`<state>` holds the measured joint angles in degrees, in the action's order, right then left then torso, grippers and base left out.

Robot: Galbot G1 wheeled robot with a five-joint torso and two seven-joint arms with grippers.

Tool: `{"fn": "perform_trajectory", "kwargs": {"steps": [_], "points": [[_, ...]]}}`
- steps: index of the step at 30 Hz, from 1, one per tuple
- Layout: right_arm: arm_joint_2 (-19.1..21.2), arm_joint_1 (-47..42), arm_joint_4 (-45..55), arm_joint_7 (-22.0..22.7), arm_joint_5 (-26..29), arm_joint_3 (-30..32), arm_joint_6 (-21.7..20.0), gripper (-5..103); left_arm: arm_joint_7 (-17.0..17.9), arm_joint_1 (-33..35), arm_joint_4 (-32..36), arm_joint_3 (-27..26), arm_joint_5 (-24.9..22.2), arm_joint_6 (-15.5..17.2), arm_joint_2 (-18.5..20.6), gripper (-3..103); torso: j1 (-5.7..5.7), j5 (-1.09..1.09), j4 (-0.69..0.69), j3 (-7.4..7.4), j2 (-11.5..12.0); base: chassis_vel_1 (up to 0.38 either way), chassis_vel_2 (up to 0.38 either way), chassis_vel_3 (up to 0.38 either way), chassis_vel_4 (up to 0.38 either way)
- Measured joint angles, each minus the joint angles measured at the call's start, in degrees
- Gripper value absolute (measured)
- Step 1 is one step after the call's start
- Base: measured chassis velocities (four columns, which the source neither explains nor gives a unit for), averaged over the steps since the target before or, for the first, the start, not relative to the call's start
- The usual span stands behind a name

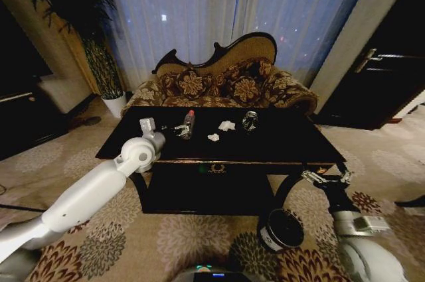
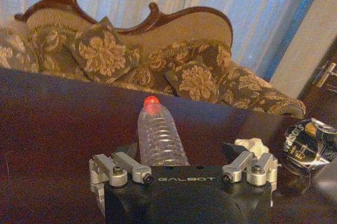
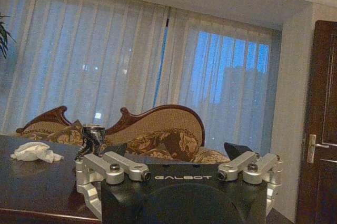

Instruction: Move to the front of the table and place the trash on the table into the trash bin.

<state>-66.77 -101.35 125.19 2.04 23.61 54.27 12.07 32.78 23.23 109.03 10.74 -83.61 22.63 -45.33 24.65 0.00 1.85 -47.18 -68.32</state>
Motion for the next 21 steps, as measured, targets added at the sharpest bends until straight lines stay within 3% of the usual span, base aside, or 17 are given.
{"fn": "perform_trajectory", "kwargs": {"steps": [11, 21], "points": [[-0.6, 0.12, 0.1, -0.06, -0.27, -0.1, 0.18, 100, 3.2, -2.32, -0.85, 3.06, -2.25, 3.03, 0.2, 92, 0.0, 0.0, -0.01, 0.0, 0.0, 0.0, 0.0, 0.0, 0.0], [-0.83, -0.26, 0.13, -0.37, -0.04, 0.0, 0.43, 100, 1.75, -3.3, -3.41, 4.52, -2.31, 2.86, -0.91, 92, 0.0, 0.0, -0.01, 0.0, 0.0, 0.0, 0.0, 0.0, 0.0]]}}
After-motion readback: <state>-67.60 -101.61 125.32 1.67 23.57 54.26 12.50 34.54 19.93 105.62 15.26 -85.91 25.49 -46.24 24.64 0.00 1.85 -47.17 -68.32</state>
